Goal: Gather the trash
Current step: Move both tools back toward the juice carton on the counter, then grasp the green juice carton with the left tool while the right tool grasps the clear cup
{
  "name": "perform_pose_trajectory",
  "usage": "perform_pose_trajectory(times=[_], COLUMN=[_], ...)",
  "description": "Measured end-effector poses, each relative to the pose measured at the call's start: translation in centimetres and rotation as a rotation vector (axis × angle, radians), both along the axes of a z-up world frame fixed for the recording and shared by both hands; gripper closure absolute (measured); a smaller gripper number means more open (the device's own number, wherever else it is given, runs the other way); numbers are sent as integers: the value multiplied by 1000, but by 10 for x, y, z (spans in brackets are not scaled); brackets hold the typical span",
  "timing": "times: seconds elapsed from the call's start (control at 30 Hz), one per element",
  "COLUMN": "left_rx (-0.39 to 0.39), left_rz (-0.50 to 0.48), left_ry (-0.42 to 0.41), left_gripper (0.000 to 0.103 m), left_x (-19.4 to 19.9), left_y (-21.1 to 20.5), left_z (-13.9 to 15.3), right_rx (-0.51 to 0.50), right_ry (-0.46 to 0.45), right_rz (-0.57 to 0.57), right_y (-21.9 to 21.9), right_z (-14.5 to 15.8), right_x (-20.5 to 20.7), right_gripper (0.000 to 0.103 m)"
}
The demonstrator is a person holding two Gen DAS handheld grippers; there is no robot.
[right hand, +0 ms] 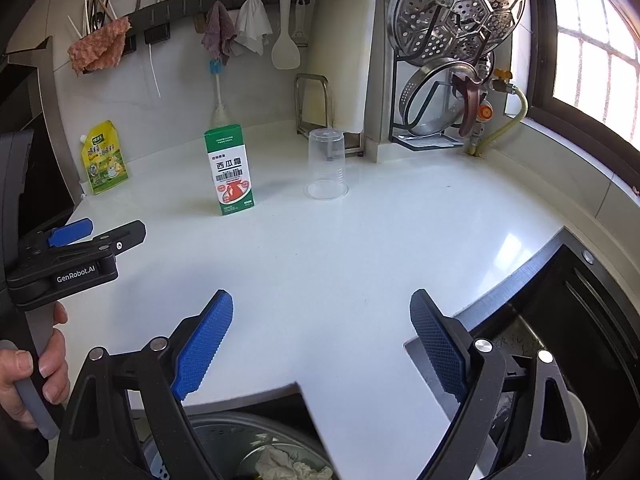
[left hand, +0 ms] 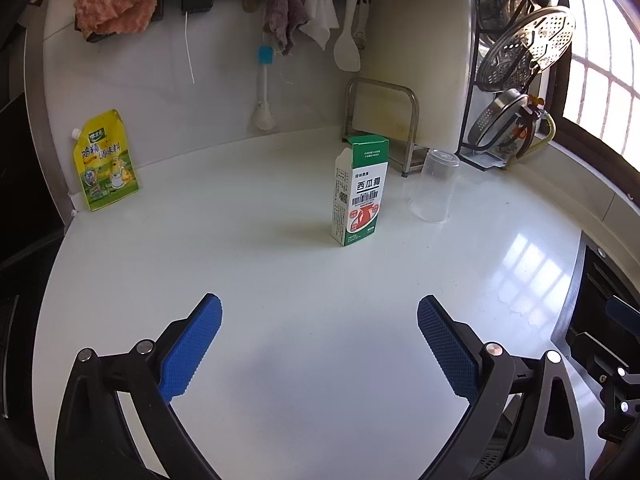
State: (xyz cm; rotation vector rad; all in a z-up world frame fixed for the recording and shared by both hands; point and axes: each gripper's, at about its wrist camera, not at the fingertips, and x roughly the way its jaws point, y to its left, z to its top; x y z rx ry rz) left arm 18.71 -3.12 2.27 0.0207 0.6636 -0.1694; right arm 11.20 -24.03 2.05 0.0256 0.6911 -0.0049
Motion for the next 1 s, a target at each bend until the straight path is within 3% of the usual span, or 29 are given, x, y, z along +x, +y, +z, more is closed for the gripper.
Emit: perform_pose_trajectory(times=[0.23,0.43,0.73,1.0], left_rx=[56,5,18,22], left_rz=[-15,8,-3,-55], left_ry=[8,44,69,59], left_gripper=[7,7,7,7], left_x=[62,105,143,160], left_y=[-28,-32,-39,-53], left_z=[-20,-31,-43,-41], right_rx=[20,92,194,202], right_ry=[45,82,111,135], right_rz=[7,9,27,29], right_y=[-22,-38,-53,-60], right_z=[-16,-28,-34,-43], right_x=[51,82,109,122], right_gripper=[17,17,17,17])
